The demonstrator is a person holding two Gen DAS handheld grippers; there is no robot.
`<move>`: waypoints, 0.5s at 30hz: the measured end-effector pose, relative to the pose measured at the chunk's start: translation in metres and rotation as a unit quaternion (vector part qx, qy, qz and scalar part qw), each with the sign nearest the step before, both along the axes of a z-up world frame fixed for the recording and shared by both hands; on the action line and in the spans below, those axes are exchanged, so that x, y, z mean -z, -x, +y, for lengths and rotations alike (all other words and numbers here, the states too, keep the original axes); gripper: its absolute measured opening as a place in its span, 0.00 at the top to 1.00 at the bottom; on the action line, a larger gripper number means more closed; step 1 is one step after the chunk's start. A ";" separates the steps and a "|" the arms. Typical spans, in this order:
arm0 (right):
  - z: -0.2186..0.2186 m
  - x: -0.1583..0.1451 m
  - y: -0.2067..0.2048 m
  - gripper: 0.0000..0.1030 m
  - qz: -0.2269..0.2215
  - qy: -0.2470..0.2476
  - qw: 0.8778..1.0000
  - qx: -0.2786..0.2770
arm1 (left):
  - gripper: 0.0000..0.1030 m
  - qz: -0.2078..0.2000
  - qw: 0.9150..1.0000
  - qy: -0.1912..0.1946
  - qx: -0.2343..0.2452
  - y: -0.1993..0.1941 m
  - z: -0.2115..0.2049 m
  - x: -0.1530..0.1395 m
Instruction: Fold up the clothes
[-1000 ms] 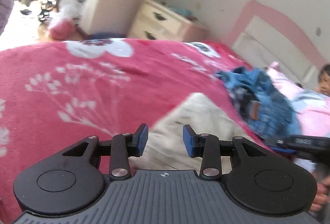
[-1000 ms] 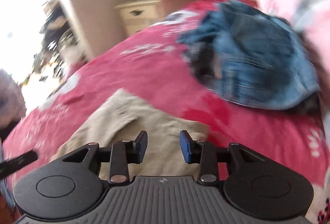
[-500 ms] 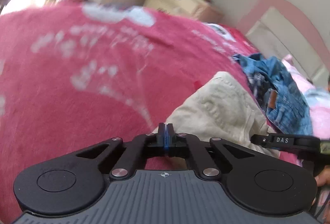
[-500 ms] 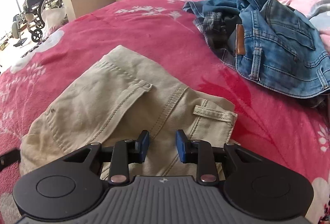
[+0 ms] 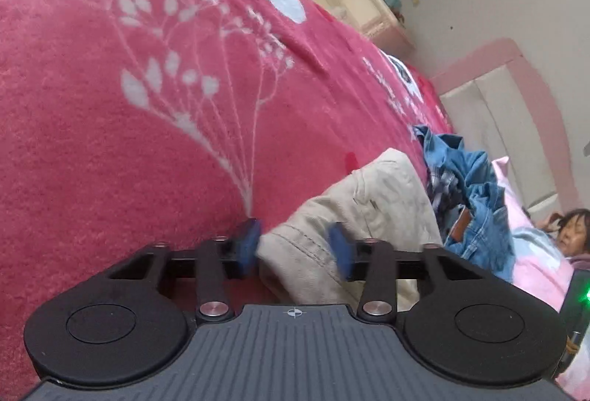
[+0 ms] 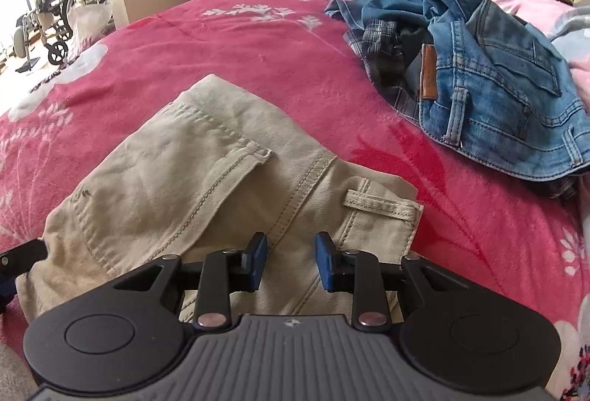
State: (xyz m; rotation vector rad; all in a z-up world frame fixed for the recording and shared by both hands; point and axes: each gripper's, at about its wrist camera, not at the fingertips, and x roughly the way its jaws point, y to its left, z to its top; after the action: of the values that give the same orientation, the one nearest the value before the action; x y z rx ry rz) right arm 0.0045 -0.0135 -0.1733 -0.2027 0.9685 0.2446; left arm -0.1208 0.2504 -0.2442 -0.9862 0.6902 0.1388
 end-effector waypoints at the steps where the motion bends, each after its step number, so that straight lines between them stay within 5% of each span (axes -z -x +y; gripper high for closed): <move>1: 0.000 -0.001 -0.001 0.71 0.002 0.000 1.000 0.001 | 0.77 0.001 1.000 0.014 -0.002 0.003 0.002 0.001; 8: 0.011 -0.026 0.005 0.72 -0.032 0.000 0.999 -0.001 | 0.82 0.000 0.996 0.083 -0.030 0.017 0.008 0.005; 12: 0.055 -0.038 0.002 0.72 -0.043 -0.041 0.995 -0.082 | 0.82 -0.001 0.996 0.089 -0.029 0.018 0.010 0.006; 15: 0.105 -0.020 -0.005 0.74 -0.031 -0.030 0.985 -0.165 | 0.82 -0.006 0.996 0.079 -0.029 0.020 0.008 0.004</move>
State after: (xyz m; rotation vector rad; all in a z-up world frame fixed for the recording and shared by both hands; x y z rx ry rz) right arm 0.0099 0.0913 -0.1534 -0.3137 0.8621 0.5678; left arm -0.1412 0.2585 -0.2478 -1.1578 0.6699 0.1304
